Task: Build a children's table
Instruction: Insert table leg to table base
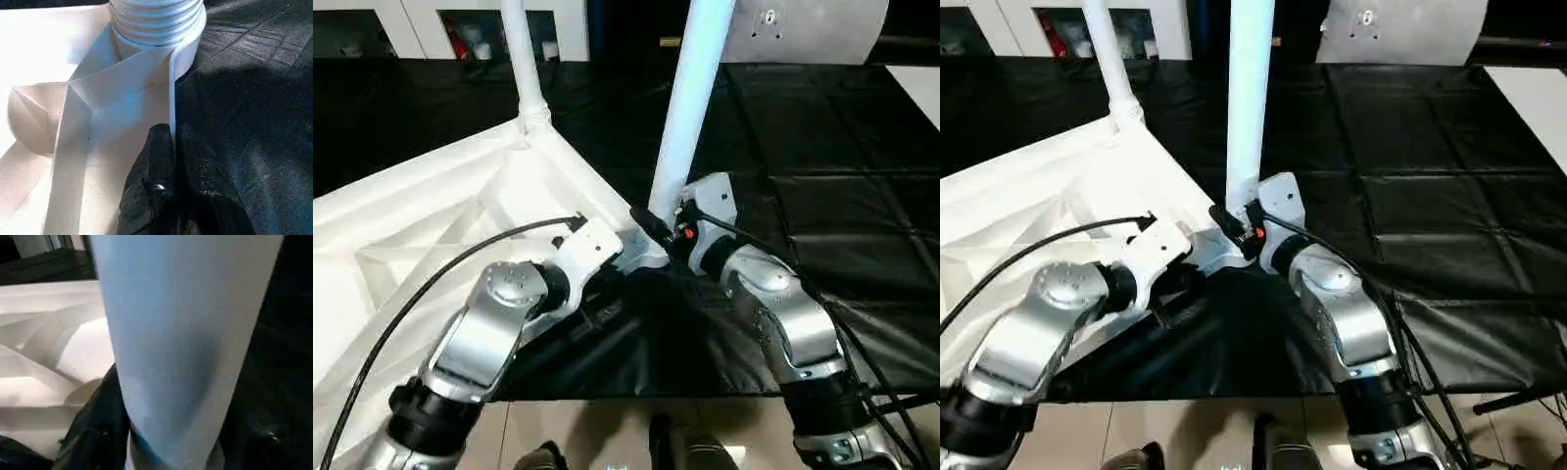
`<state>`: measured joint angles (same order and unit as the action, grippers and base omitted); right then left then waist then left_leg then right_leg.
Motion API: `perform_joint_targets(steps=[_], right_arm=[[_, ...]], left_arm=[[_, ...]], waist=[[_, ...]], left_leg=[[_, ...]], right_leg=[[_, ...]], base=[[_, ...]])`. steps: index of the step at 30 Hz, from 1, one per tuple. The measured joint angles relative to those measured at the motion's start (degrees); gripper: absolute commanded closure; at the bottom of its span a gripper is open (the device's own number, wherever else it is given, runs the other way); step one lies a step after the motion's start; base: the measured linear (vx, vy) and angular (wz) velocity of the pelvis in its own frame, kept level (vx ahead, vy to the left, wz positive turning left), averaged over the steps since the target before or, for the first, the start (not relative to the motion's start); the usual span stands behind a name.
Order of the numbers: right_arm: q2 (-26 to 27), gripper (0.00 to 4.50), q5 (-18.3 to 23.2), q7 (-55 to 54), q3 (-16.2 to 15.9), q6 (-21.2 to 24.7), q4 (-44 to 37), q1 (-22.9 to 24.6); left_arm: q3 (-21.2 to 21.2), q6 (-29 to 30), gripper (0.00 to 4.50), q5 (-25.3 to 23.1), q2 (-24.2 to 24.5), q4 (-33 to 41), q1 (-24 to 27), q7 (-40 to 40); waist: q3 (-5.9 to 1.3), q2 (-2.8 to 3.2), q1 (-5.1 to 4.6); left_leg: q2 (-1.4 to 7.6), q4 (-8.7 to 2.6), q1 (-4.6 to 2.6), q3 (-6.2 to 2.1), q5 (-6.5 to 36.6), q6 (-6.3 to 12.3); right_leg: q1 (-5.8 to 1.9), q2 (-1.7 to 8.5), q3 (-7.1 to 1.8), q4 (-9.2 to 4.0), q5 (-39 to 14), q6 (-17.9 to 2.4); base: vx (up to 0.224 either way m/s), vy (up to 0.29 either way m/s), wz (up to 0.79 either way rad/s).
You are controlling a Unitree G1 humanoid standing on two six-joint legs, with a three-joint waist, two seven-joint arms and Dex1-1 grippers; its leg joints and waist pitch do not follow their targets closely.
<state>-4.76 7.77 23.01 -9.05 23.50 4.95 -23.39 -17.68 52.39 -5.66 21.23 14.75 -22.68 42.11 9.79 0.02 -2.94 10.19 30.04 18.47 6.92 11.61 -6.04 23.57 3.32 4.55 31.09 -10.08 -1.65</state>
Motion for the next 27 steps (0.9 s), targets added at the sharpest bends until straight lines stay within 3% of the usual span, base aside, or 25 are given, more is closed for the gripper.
perform_joint_targets(steps=[7,13,18,20,23,27], right_arm=[[-1.1,1.20,0.4,1.3,-0.1,-0.3,2.2,1.2],[-5.4,0.62,0.1,5.2,-0.7,-3.0,-0.5,5.1],[-8.5,0.18,1.2,8.3,0.4,-6.5,-4.2,9.9],[-10.6,0.01,1.9,10.1,0.7,-5.4,-4.8,10.9],[-14.5,0.01,3.4,14.4,1.2,-3.9,-4.8,13.8],[-18.3,0.01,5.3,20.1,2.5,-5.5,-5.2,14.2]], left_arm=[[-0.7,-1.5,4.50,1.4,1.4,-0.6,-0.3,0.6],[-1.2,-6.7,4.50,3.3,2.7,-3.4,-1.1,2.1],[-1.2,-13.6,4.50,4.4,4.3,-6.7,-1.8,5.3],[-1.3,-16.3,4.50,4.9,5.5,-8.1,-2.4,6.9],[-2.0,-22.2,4.50,5.2,7.8,-10.9,-3.2,9.9],[-2.7,-28.5,4.50,5.3,10.1,-14.9,-4.7,13.7]], waist=[[-0.07,0.07,0.40],[-0.10,0.12,1.93],[-0.14,0.20,2.62],[-0.16,0.22,2.72],[-0.13,0.30,2.88],[-0.16,0.34,3.04]], left_leg=[[0.02,0.23,0.05,0.12,0.0,-0.01],[0.25,0.30,0.17,0.43,0.0,0.00],[0.55,0.72,0.41,0.62,-0.2,0.23],[0.63,0.71,0.50,0.62,-0.2,0.30],[0.70,0.73,0.62,0.64,-0.2,0.32],[0.75,0.86,0.59,0.67,-0.2,0.34]], right_leg=[[0.02,-0.02,-0.03,0.13,0.9,-0.7],[0.09,-0.05,0.18,0.32,1.1,-0.7],[0.34,-0.05,0.31,1.04,1.2,-0.7],[0.41,-0.11,0.37,1.05,1.2,-0.7],[0.52,-0.14,0.42,1.07,1.3,-1.0],[0.50,-0.14,0.45,1.18,1.3,-1.0]], base=[[0.000,0.000,0.00],[0.000,0.000,0.00],[0.000,0.000,0.00],[0.000,0.000,0.00],[0.000,0.000,0.00],[0.000,0.000,0.00]])
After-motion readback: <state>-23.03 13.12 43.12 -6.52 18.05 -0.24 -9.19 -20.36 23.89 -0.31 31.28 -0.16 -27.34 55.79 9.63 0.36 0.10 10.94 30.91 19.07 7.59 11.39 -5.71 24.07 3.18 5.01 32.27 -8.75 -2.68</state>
